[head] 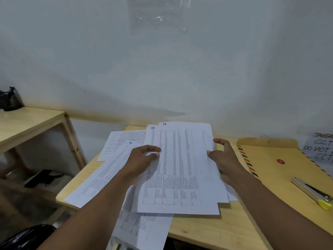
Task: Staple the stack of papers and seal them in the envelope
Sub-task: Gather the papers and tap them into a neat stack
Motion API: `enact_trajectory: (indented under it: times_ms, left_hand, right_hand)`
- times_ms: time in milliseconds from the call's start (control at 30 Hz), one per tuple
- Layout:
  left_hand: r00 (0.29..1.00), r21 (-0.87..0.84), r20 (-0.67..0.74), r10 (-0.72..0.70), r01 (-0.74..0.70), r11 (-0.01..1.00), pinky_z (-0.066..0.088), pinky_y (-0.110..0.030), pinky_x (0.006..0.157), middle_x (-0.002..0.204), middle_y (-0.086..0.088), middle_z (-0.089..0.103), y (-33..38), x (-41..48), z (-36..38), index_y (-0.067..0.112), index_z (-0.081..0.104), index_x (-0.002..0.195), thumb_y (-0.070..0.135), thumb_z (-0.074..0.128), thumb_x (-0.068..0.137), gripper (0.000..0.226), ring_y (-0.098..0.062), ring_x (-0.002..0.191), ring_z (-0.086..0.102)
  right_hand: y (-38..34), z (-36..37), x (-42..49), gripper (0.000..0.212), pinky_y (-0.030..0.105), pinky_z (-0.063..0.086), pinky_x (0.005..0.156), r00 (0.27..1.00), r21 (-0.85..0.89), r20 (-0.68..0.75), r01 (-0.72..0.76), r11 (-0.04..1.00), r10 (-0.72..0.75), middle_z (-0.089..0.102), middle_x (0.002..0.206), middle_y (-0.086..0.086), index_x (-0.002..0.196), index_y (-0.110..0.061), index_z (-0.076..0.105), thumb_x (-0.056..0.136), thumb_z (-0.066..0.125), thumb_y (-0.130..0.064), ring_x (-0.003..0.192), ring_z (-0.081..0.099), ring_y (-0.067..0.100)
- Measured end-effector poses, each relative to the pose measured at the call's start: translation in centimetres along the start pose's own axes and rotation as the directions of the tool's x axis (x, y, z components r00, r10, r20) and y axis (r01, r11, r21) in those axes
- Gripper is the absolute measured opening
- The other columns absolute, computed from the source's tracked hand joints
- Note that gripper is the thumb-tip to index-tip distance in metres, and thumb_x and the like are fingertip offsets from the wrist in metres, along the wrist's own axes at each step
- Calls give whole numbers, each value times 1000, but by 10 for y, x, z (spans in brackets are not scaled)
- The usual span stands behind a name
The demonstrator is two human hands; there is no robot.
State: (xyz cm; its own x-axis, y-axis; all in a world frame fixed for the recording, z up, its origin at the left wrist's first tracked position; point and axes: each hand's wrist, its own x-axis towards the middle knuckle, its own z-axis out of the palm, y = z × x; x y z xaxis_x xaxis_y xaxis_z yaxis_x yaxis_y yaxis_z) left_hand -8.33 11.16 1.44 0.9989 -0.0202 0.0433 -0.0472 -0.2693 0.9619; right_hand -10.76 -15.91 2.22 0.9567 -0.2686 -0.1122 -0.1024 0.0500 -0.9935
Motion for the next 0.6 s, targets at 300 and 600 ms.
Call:
enact_trajectory:
  times_ms: [300,600]
  left_hand:
    - [974,-209,145,-175,203,957,60,-29,84,120,-3,70,-1,0,-9,19,76,111,3,76,84,31,-14,93,75]
    - [984,-61,55,-167,170,984,57,-26,78,123,-3,69,-9,-3,-43,21,78,105,12,81,83,24,-17,94,71]
  right_hand:
    - [-6,12,-8,34,33,59,61,982,-59,186,27,998,-15,74,108,9,122,-23,52,93,67,-19,85,76,26]
    - [21,-18,-3,48,42,44,98,986,-839,44,123,530,-158,63,131,2,132,-27,48,90,63,-44,120,52,28]
